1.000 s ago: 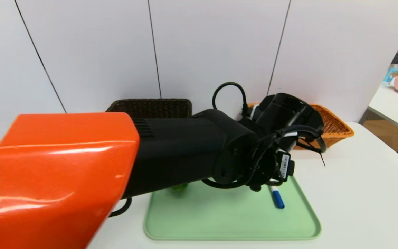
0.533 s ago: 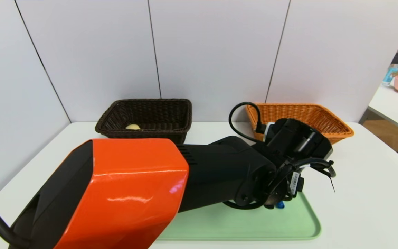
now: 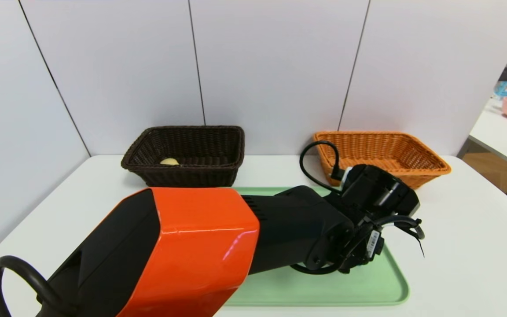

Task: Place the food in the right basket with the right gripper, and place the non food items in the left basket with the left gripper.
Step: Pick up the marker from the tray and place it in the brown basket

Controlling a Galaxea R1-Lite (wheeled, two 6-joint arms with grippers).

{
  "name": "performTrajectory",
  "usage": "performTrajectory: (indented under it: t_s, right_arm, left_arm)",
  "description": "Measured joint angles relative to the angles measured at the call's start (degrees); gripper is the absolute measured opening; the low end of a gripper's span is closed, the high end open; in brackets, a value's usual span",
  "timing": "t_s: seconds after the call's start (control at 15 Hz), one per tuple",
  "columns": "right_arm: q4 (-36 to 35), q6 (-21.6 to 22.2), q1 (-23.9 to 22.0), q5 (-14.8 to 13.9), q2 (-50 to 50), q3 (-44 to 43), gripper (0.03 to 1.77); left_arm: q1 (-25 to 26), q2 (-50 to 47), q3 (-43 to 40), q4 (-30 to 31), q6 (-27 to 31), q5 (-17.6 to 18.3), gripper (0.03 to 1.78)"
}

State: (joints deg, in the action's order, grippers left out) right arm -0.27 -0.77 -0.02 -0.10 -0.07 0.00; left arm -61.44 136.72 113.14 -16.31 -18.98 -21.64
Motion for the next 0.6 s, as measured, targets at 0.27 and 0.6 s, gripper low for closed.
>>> performTrajectory:
  t_s: [0.27, 0.6]
  right_arm:
    - [0.0, 0.0, 0.0, 0.0, 0.0, 0.0, 1.7]
    - [0.0, 0.0, 0.0, 0.0, 0.0, 0.0, 1.7]
  left_arm:
    - [0.0, 0.6, 0.0, 0.0, -0.3, -0.3, 1.69]
    - [0.1, 1.3, 0.0, 0.0, -0.7, -0.5, 1.69]
